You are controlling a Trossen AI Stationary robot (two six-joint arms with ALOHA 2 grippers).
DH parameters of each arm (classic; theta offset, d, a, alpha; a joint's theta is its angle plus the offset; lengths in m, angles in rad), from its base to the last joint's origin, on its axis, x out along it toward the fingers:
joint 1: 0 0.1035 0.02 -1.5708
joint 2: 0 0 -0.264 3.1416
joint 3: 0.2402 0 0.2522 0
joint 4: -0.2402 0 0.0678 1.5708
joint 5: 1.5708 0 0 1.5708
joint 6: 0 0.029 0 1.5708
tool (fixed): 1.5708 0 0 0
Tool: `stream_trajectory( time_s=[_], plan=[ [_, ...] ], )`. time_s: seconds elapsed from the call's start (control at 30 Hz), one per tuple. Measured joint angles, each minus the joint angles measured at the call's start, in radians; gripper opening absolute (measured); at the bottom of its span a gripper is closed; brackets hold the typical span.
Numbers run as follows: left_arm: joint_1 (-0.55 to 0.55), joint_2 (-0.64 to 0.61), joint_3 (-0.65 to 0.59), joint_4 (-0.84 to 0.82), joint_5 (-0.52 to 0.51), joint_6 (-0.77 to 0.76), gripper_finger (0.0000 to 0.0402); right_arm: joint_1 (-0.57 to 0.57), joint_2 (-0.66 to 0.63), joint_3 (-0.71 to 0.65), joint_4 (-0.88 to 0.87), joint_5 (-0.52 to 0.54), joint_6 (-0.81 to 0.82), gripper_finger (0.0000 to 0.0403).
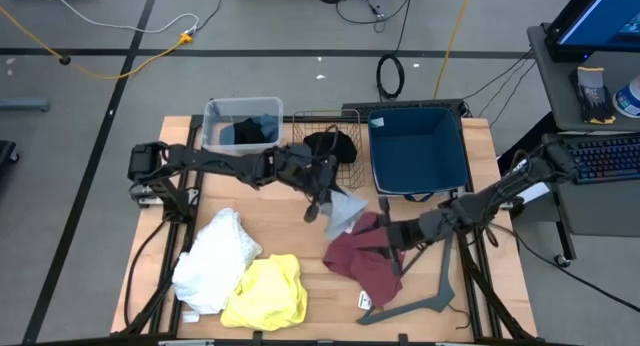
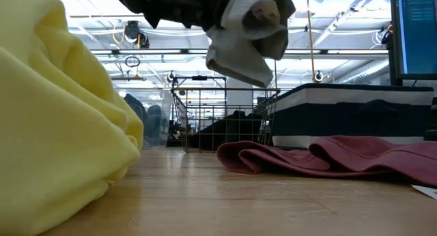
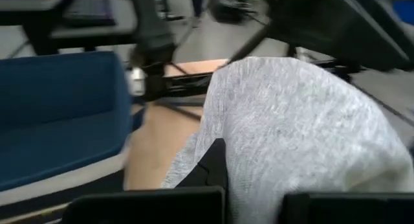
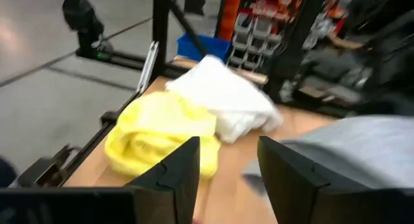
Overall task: Pick & Place Cloths
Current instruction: Put the grey short into the gold wire basket
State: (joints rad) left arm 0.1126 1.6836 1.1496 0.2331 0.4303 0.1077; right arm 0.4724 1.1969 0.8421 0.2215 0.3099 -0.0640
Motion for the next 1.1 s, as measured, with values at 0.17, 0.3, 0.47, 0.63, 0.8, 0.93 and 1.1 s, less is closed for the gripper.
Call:
stream_trajectory(
  time_s=[0.17,0.3,0.47,0.63,0.8,0.93,1.1],
  plan=[
    [0.024,-0.018,0.000,0.018,-0.076,-0.016,0.0003,0.043,0.000,0.000,-0.104,0.000,0.066,0.0150],
    [0.041,-0.039,0.000,0.049,-0.132,-0.016,0.0003,0.075,0.000,0.000,-0.185,0.000,0.126,0.0140],
    [0.074,-0.072,0.001,0.100,-0.162,-0.021,0.0003,0.107,0.000,0.000,-0.286,0.000,0.195,0.0121],
    [0.111,-0.094,0.000,0.113,-0.227,-0.039,0.0003,0.130,0.000,0.000,-0.379,0.000,0.257,0.0087],
    [0.159,-0.108,0.000,0.113,-0.328,-0.074,0.0003,0.146,0.000,0.000,-0.437,0.000,0.287,0.0042],
    [0.201,-0.106,0.000,0.103,-0.403,-0.121,0.0002,0.158,0.000,0.000,-0.455,0.000,0.288,0.0006],
    [0.253,-0.106,0.000,0.022,-0.500,-0.196,0.0002,0.166,0.000,0.000,-0.499,-0.001,0.288,0.0006]
  ],
)
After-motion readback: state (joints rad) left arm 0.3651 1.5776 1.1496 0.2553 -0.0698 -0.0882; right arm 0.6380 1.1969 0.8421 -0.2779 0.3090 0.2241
